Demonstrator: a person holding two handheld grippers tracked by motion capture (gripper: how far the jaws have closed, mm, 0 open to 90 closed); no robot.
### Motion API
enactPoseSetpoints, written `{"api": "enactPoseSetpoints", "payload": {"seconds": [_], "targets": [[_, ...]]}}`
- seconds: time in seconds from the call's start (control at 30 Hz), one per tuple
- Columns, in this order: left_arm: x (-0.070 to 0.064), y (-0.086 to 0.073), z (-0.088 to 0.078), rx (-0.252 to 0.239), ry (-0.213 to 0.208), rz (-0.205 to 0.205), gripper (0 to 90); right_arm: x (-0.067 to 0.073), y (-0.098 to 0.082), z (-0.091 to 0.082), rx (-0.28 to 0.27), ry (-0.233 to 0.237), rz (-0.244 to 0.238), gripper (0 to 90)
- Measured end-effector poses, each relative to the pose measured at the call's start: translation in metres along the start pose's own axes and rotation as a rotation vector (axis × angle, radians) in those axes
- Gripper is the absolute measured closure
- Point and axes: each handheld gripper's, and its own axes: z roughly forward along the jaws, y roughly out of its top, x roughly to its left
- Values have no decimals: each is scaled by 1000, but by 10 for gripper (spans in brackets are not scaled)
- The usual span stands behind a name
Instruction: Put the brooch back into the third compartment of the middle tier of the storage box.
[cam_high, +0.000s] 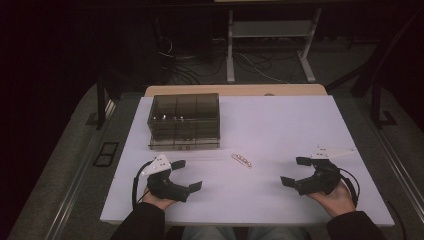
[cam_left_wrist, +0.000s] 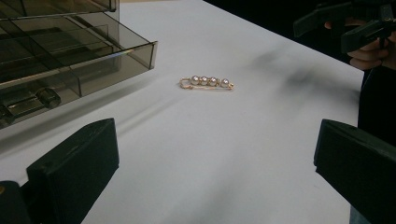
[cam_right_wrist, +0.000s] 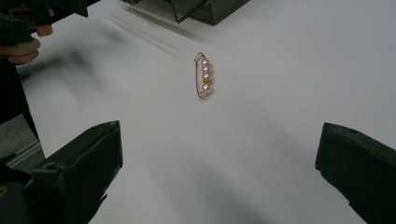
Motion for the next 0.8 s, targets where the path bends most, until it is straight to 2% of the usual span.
{"api": "enactPoseSetpoints", "payload": {"seconds": [0.27, 0.8], "targets": [[1, 0, 0, -1, 2, -2, 0, 2, 13, -1, 28, 13, -25, 3], [1, 0, 0, 1, 4, -3, 0, 3, 32, 2, 51, 28, -31, 3]]}}
